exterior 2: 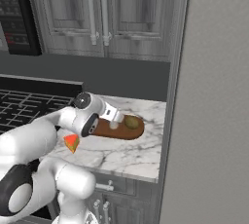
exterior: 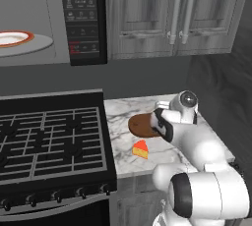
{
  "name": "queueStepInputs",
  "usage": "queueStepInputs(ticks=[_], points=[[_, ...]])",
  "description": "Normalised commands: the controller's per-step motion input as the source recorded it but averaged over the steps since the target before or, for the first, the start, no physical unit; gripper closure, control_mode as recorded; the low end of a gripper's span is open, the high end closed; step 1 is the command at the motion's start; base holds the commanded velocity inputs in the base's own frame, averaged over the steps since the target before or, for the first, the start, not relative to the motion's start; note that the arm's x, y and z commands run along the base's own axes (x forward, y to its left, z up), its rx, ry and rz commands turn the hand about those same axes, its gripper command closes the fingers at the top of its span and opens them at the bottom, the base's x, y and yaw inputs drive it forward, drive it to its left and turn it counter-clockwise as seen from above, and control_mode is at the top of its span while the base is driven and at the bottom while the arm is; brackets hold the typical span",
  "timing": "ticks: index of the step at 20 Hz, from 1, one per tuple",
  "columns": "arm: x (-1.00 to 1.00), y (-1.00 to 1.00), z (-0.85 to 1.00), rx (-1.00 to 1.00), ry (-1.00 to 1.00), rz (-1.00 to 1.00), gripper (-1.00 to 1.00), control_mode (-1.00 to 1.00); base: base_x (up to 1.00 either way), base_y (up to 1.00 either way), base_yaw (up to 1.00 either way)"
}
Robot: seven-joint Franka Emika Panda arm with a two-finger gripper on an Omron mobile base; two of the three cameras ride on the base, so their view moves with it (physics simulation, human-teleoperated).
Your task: Retrieve the reheated potato from the microwave, then place the potato, cheese, and condiment on the cutting board.
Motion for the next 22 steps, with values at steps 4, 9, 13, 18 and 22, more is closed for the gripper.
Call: queueStepInputs(ticks=[4, 9, 13, 18, 22], points=[[-0.57, 0.12, 0.17, 0.0, 0.1, 0.0, -1.0, -1.0, 0.0, 0.0, 0.0], [-0.54, 0.25, 0.06, 0.01, 0.16, 0.03, -1.0, -1.0, 0.0, 0.0, 0.0], [-0.46, 0.29, 0.13, 0.07, 0.18, 0.09, -1.0, -1.0, 0.0, 0.0, 0.0], [-0.33, 0.36, 0.11, 0.04, 0.18, 0.25, -1.0, -1.0, 0.0, 0.0, 0.0], [-0.13, 0.47, 0.0, 0.02, 0.13, 0.39, -1.0, -1.0, 0.0, 0.0, 0.0]])
